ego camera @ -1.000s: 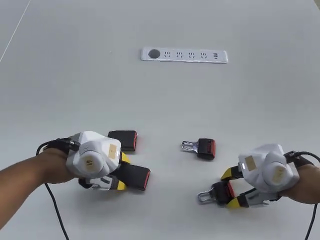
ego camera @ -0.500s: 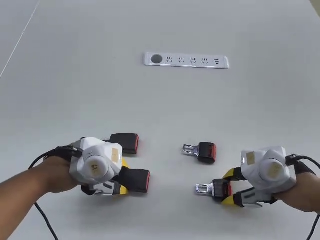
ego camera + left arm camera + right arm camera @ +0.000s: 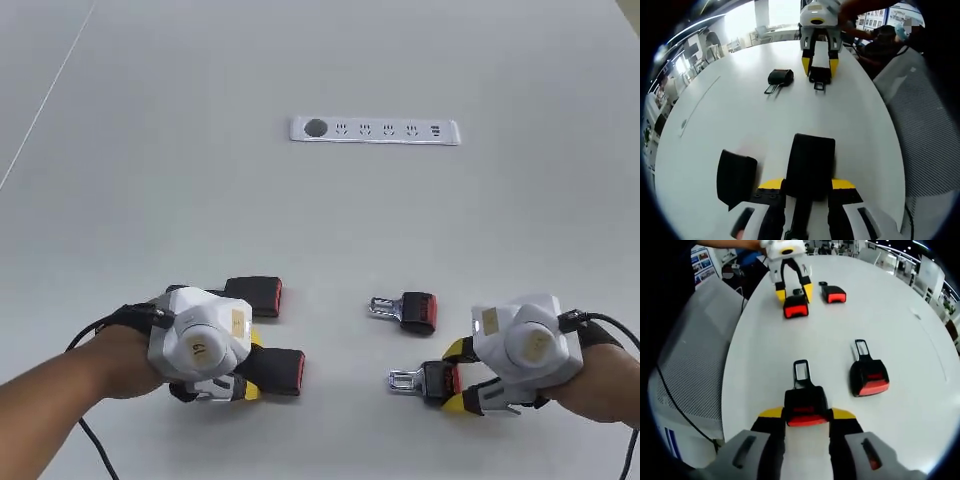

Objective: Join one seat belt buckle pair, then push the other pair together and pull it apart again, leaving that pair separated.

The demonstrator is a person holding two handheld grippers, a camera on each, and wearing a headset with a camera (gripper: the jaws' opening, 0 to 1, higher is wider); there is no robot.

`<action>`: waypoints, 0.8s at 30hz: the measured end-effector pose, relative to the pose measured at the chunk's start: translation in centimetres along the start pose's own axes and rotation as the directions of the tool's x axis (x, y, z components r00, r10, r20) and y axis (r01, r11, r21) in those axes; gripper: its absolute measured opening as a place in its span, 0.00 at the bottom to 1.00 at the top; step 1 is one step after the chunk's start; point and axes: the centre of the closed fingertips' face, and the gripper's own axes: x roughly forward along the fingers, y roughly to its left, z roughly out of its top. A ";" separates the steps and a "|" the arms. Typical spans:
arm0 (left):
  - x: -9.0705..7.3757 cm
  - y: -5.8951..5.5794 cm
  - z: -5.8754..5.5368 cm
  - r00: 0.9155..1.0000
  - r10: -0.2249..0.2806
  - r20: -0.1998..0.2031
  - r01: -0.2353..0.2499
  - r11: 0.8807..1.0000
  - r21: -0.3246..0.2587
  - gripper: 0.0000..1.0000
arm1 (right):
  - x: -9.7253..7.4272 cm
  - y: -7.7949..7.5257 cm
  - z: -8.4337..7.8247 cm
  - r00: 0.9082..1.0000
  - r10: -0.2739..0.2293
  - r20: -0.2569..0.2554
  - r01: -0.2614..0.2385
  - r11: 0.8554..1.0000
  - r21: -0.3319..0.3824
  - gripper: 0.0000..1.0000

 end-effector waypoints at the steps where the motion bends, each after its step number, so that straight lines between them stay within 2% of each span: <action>1: 0.0 0.0 0.0 1.000 0.000 0.000 0.000 1.000 0.000 0.33 | 0.0 0.0 0.1 1.000 0.000 0.002 0.000 1.000 0.000 0.32; 12: 0.1 0.1 -0.1 1.000 0.010 -0.007 -0.010 1.000 -0.011 0.33 | 1.5 0.3 3.0 0.998 0.010 0.068 -0.010 1.000 -0.009 0.32; 24: 0.0 0.1 0.0 1.000 0.017 -0.014 -0.017 1.000 -0.021 0.32 | 3.2 0.4 6.6 0.990 0.010 0.143 -0.008 1.000 -0.013 0.31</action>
